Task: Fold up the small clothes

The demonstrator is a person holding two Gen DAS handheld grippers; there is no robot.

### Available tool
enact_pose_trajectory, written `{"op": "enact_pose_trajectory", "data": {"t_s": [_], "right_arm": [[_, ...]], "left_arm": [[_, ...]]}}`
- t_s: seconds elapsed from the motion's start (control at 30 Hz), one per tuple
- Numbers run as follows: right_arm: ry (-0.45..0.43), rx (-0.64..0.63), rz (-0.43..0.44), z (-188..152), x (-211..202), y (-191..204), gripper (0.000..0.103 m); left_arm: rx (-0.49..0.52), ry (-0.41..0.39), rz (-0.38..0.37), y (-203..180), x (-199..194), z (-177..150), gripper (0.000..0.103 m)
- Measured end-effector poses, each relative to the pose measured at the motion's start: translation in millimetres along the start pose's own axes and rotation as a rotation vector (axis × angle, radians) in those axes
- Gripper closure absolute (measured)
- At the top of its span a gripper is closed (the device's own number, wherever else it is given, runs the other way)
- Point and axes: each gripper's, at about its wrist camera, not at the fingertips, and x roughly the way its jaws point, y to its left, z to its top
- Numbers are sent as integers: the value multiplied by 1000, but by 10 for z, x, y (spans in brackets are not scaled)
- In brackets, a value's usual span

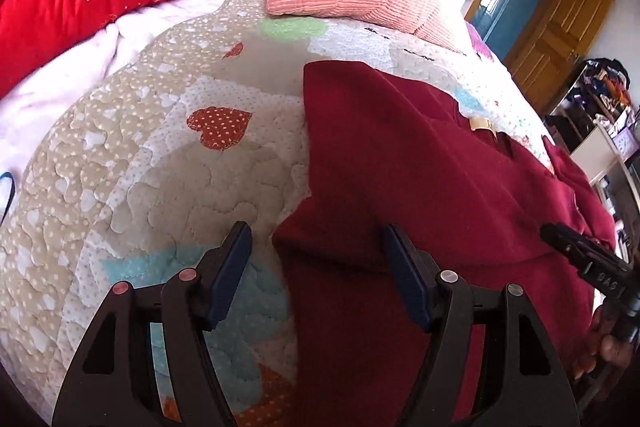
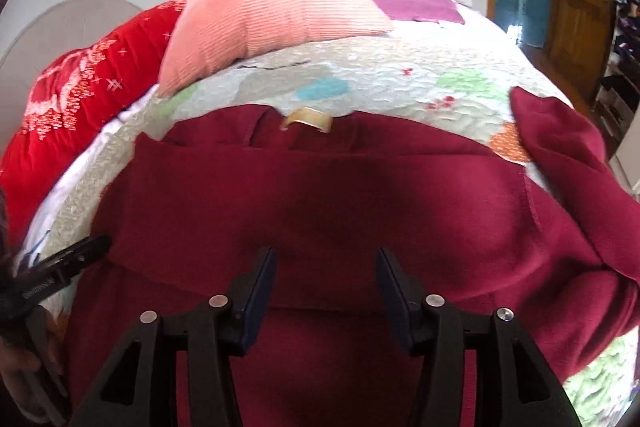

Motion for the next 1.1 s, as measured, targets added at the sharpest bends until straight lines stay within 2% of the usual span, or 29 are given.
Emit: {"op": "enact_pose_trajectory", "data": {"t_s": [0.13,0.2,0.27,0.33,0.4,0.53,0.63,0.67,0.77,0.83,0.9,1.0,1.1], "right_arm": [[9,-31,23,27,-128,-43,51],[-43,-6,40,137,-308,-180,51],[-97,8,-25,299,-466,-375,51],[-110,6,-119,434,-514,-576,51],[-104,21,-185,601,-432,-790,51],[7,57,-264,875,41,-1154,51],[86,106,-300,900,424,-1374,51],[84,131,-300,877,478,-1466,51],[19,218,-236,813,405,-1672,56],[18,210,-222,814,339,-1729,85],[10,214,-166,801,223,-1785,99],[-37,223,-87,753,-63,-1778,99],[-94,204,27,740,-477,-1602,99]], "left_arm": [[-6,-20,18,-2,-29,7,34],[2,-61,40,8,-127,15,34],[-1,-102,49,37,-226,32,34],[-13,-127,39,68,-290,38,34],[-28,-130,31,94,-297,44,34],[-28,-114,40,106,-246,33,34],[-17,-105,45,87,-197,31,34],[-13,-102,49,82,-182,31,34],[-17,-89,49,101,-144,28,34],[-26,-82,48,121,-129,26,34],[-27,-82,49,121,-131,22,34],[-14,-98,51,93,-169,17,34],[-3,-116,47,54,-223,15,34]]}}
